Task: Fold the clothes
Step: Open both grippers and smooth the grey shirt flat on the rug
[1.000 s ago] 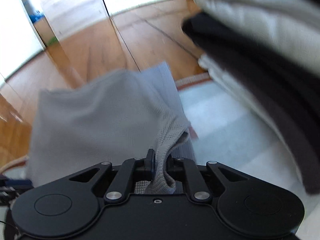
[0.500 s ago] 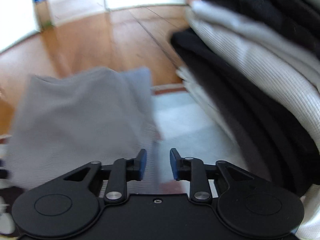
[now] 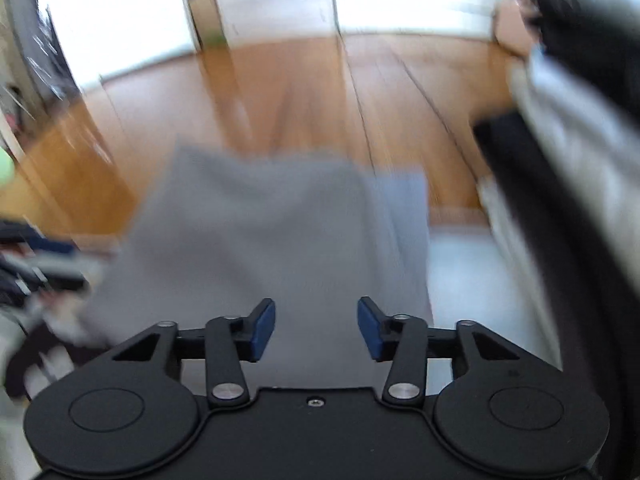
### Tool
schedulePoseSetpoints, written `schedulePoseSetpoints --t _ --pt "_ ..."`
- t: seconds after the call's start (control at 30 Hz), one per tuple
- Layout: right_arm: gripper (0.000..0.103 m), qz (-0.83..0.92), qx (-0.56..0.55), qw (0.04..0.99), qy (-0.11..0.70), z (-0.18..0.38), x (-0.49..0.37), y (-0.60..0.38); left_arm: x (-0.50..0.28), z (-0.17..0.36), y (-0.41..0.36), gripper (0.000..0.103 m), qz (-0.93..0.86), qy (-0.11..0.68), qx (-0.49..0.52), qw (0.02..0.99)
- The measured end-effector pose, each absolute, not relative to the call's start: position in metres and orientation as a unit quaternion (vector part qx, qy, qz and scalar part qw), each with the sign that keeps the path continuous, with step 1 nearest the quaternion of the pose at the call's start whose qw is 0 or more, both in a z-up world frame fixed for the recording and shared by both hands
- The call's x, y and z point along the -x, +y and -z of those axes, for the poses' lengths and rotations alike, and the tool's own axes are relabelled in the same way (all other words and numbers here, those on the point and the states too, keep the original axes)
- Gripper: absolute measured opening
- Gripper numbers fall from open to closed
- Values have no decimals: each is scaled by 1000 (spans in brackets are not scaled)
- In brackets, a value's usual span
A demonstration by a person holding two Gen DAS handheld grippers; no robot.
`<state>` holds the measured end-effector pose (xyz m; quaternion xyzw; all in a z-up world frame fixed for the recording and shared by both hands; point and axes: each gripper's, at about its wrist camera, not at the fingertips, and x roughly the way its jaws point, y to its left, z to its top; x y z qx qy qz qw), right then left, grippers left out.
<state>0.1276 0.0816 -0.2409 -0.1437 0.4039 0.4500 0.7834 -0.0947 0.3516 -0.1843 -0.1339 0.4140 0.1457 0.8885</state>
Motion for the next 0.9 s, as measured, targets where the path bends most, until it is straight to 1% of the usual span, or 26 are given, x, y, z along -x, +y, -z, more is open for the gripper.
schedulePoseSetpoints --t 0.07,0.1,0.23,0.3,0.4,0.43,0.47,0.5,0.57,0.6,0.63,0.67,0.7,0.73,0.77,0.8,0.87,0.9 --pt "60 -471 133 779 392 229 -151 102 80 184 367 65 -155 401 138 893" --pt "60 -482 128 776 386 223 -163 112 71 185 376 65 -158 399 143 892" --pt "60 -468 115 759 438 251 -233 162 37 191 407 62 -168 400 164 886" --pt "60 -451 80 756 467 269 -261 174 24 196 412 61 -172 400 157 886" --pt "60 -426 34 764 483 290 -275 176 9 205 414 56 -175 403 152 885" --pt "60 -437 27 757 485 296 -276 180 7 207 417 52 -174 402 159 885" --pt "51 -447 33 754 480 300 -273 182 4 210 421 49 -171 399 170 885" --pt "28 -458 39 750 475 304 -269 184 2 214 424 48 -169 397 180 884" --pt "11 -458 71 770 439 299 -255 186 -1 218 430 44 -173 390 191 884" --pt "8 -457 59 784 415 289 -249 180 -6 221 431 44 -179 395 181 883" --pt "8 -456 47 798 391 280 -244 174 -12 224 432 42 -186 402 170 880" --pt "7 -450 33 810 374 271 -239 168 -21 230 434 40 -198 426 153 869" --pt "7 -444 20 822 356 263 -235 161 -27 236 436 41 -207 434 150 864" --pt "6 -441 33 828 345 261 -232 163 -33 240 438 42 -217 440 147 859" --pt "6 -432 67 833 339 263 -231 169 -36 240 439 43 -225 437 147 858" --pt "6 -420 107 835 339 269 -231 177 -39 240 440 43 -233 435 146 857" --pt "5 -397 148 835 352 281 -239 191 -43 240 434 44 -250 430 128 858" --pt "3 -374 167 841 353 285 -243 194 -45 240 431 44 -257 428 118 858"
